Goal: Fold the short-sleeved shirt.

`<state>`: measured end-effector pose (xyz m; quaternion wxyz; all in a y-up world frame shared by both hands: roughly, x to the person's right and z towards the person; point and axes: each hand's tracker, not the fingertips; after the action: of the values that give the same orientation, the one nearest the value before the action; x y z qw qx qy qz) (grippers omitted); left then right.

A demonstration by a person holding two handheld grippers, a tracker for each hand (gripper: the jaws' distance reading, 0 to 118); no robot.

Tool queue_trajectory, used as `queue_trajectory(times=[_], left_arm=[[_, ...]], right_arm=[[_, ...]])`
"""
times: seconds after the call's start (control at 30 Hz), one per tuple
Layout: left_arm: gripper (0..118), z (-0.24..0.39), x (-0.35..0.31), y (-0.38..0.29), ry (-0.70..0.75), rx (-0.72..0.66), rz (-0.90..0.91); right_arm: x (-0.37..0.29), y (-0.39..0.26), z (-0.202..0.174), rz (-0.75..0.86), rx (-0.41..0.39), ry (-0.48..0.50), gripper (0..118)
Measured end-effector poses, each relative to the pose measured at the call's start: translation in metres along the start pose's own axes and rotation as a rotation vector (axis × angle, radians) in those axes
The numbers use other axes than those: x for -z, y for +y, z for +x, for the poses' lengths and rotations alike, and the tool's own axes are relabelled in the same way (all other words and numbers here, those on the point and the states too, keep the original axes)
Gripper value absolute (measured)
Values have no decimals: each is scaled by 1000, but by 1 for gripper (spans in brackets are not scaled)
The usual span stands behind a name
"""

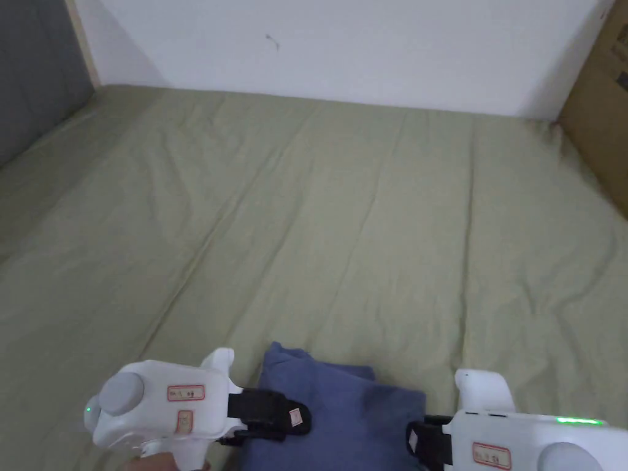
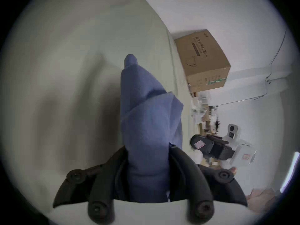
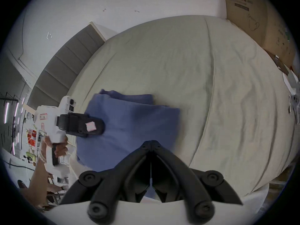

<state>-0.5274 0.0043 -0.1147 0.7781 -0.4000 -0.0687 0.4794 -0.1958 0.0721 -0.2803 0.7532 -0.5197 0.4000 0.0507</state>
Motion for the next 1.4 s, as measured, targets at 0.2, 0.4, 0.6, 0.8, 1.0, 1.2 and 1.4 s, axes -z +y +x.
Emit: queue_trajectory(times=[0.2,0.4,0.6,0.8,1.0,1.2,1.4], left_arm=[[26,-28,-91,42,480,152,-24],[26,-68,-168,87,885,196,-11],[29,-108,-195,115,1330,339,-88],[110,-111,-214,117,1424,301,7],[93,-65,-208,99,1240,233,127],[0,10,-170,57,871,231,259],[0,77,-96,3,802,338,321]], right_arm=[[10,3,-4,-12,2,-4,0],[32,11,-11,-51,-1,-18,0],[58,20,-19,-88,-5,-20,0],[69,21,-21,-110,-3,-17,0],[61,15,-14,-102,14,-5,0],[41,5,0,-61,49,9,0],[16,-6,12,-4,43,-23,0]])
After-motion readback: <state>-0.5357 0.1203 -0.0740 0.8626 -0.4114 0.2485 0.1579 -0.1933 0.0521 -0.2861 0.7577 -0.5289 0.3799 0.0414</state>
